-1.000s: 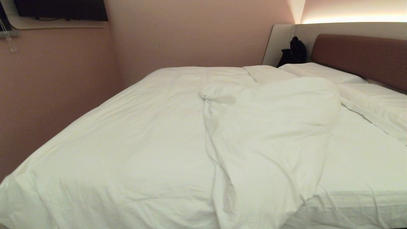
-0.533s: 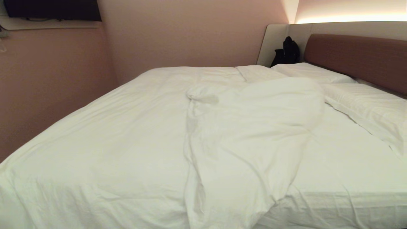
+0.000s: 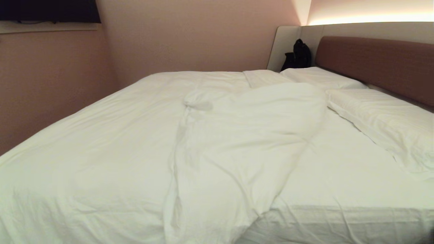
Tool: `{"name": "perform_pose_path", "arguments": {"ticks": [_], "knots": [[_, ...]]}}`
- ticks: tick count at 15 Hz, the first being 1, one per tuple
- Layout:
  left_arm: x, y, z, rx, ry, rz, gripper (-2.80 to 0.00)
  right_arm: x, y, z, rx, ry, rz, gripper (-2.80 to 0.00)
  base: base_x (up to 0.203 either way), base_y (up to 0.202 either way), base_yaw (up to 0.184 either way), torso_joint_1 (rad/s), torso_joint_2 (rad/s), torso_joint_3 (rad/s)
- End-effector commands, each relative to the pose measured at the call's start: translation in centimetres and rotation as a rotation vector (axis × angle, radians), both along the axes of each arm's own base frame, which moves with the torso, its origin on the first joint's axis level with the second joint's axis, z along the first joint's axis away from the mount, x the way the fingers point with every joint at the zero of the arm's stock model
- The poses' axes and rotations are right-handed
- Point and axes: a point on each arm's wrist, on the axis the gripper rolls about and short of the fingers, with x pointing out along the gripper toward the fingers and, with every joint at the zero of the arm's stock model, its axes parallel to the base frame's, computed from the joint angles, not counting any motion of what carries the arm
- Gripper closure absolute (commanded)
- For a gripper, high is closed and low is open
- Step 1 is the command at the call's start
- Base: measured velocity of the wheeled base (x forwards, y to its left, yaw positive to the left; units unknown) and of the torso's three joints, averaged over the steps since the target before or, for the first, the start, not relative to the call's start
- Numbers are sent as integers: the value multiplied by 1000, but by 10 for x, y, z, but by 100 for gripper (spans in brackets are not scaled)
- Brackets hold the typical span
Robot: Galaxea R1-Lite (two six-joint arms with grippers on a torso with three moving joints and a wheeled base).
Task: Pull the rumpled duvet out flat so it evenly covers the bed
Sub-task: Hold the folded corner of the quilt
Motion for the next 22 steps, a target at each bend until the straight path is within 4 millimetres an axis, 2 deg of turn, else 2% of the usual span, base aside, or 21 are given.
{"name": "perform_pose_path", "arguments": {"ticks": [1, 12, 22], "knots": [[0, 0, 0, 0, 0, 0, 0, 0, 0, 0, 0, 0, -2, 0, 0, -188, 0, 3, 5, 0], [0, 0, 0, -5, -1, -1, 0, 0, 0, 0, 0, 0, 0, 0, 0, -182, -1, 2, 4, 3], [0, 0, 0, -6, -1, -1, 0, 0, 0, 0, 0, 0, 0, 0, 0, 0, 0, 0, 0, 0]]}}
